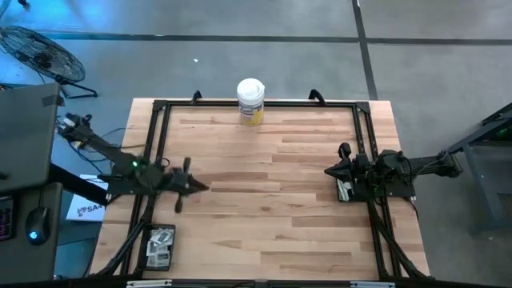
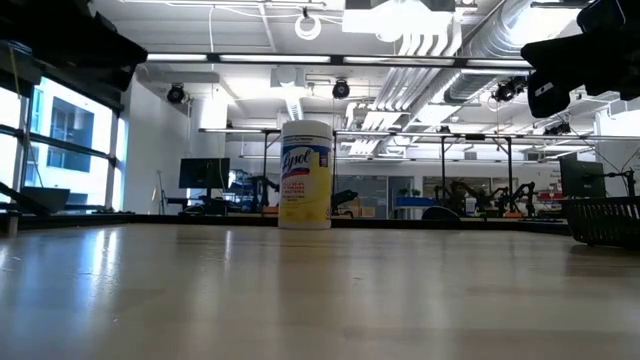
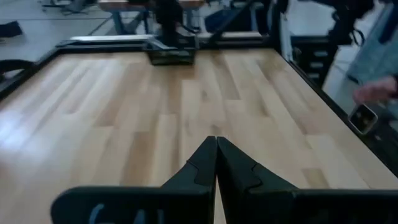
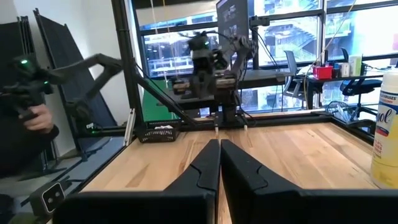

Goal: Pick & Place First Aid Supplies
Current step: Return to Home Position

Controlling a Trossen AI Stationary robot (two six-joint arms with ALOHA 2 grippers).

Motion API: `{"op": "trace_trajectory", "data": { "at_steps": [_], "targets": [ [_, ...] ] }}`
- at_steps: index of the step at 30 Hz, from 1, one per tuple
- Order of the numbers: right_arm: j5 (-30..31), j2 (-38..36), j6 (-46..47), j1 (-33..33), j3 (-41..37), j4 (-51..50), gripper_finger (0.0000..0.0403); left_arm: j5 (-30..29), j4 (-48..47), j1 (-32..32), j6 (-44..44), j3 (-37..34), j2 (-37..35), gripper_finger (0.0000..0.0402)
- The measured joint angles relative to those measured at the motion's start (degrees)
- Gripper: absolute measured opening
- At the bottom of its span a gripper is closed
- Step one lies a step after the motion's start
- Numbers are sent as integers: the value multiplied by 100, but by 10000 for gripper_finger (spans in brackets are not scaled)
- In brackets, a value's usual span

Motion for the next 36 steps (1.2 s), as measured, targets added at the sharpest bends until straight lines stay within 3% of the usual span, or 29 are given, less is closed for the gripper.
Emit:
{"op": "trace_trajectory", "data": {
  "at_steps": [4, 7, 15, 19, 23, 29, 36],
  "targets": [
    [0, 0, 1, 0, 0, 0, 9, 573, -773, 745, 97, -2, -1092, 3],
    [0, 0, 0, -1, 0, -7, 8, 1382, -1070, 1383, 262, -2, -1617, 3],
    [0, 0, 0, -1, -2, -4, 6, 3091, -962, 3169, 573, -2, -1902, 3],
    [0, 0, 0, -2, -2, -4, 8, 2422, -924, 3792, 465, -2, -2070, 3],
    [0, 0, 0, -2, -2, -4, 7, 1906, -1271, 3916, 494, -2, -2607, 3],
    [1, 0, 0, -1, -2, -3, 8, 1879, -1340, 3912, 586, -362, -3681, 3],
    [23, 41, 0, -1, -3, -2, 5, 1860, 177, 3912, 748, -1448, -3597, 3]
  ]
}}
